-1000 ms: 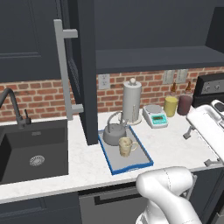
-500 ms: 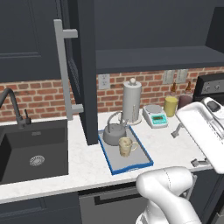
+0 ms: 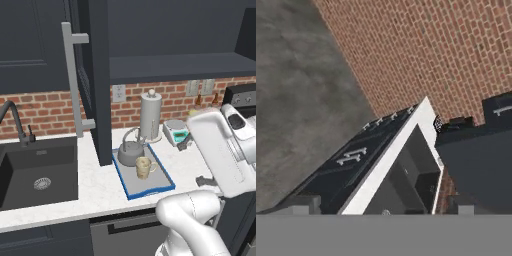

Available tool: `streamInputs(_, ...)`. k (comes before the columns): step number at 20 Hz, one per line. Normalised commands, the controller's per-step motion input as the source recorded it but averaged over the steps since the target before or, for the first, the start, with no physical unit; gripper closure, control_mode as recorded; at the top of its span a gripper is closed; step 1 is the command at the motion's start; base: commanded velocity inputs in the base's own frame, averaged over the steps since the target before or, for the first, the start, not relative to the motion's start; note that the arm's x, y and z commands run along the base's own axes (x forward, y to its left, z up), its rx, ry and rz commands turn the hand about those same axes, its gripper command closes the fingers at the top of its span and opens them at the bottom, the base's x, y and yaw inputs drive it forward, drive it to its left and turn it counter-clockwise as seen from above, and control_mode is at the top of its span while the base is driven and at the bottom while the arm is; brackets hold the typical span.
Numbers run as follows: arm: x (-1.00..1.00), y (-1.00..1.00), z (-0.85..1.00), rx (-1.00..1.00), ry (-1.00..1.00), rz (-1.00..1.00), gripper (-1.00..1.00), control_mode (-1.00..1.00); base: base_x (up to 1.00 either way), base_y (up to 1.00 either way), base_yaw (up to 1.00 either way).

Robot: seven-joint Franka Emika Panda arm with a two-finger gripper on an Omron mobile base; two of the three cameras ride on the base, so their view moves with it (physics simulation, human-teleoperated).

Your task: Pick the kettle from the counter and place it on the tray. Then pick the mug from the cabinet and place it on the tray. Then close the cabinet doors.

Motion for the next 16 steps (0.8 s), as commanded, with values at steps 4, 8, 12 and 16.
streamInputs(4, -0.13, 0.67, 0.31, -0.03, -0.47, -0.02, -1.0, -1.0, 0.0, 0.0, 0.0)
streamInputs(8, -0.09, 0.62, 0.34, 0.0, -0.1, -0.08, -1.0, -1.0, 0.0, 0.0, 0.0)
streamInputs(12, -0.06, 0.57, 0.32, 0.0, 0.0, -0.08, -1.0, -1.0, 0.0, 0.0, 0.0)
streamInputs(16, -0.03, 0.64, 0.27, 0.01, 0.0, -0.09, -1.0, -1.0, 0.0, 0.0, 0.0)
